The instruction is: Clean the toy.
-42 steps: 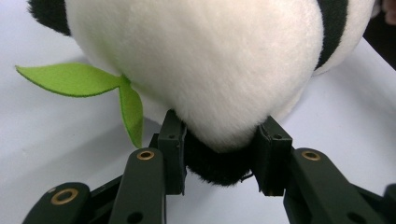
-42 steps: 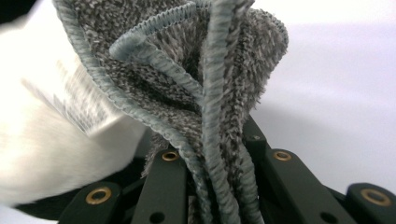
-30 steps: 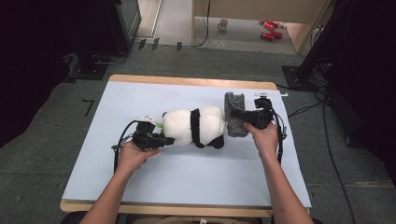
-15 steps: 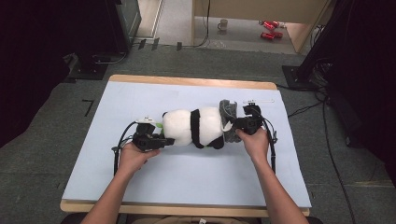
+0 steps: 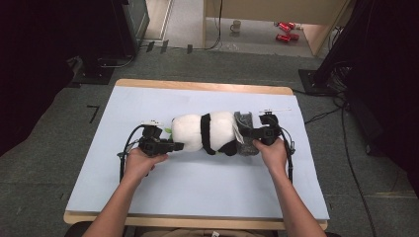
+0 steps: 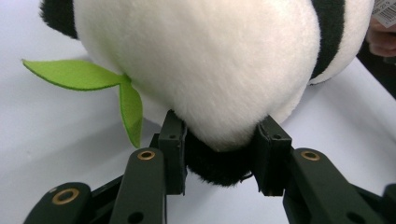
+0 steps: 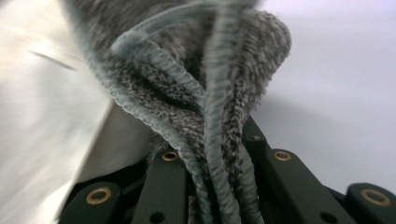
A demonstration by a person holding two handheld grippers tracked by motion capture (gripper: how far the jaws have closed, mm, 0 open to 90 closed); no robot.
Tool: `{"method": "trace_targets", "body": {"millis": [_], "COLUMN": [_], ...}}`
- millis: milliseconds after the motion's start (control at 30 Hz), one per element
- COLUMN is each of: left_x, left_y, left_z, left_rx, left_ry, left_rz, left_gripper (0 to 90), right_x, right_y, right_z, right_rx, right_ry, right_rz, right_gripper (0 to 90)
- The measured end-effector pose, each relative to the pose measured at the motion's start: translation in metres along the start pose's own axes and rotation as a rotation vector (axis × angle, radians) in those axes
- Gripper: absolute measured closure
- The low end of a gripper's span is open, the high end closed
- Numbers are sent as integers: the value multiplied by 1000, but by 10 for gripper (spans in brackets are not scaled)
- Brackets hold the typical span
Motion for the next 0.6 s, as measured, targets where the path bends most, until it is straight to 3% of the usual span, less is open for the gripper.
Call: {"method": "trace_targets", "body": {"millis": [133,300,500,600], "left_x": [-2,-3,-2,-2], "left_y": [1,2,2,2], "left_z": [1,3,3,3], "left_rx": [-17,-13,-23,-29], "left_ry": [-5,-5,-3,0], "left_rz": [8,8,15,19], "left_gripper": [627,628,627,627], "right_x": [28,52,51,40], "right_y": [-10,-32,-77,-97], "right_z": [17,29,28,18], "right_rx": [24,65,152,187], "right_ry": [88,139,116,59], "right_rz": [29,71,149,193], "right_gripper": [777,777,776,775]}}
Point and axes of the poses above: each handheld gripper's, and its own axes: x roughly backward along the jaws, z roughly out of its top, y roughly to its right, the point moved 10 cm from there along -x, roughly forward along the jaws, and after that the axes turned 2 degrees about -y, right-handed, at the moved point
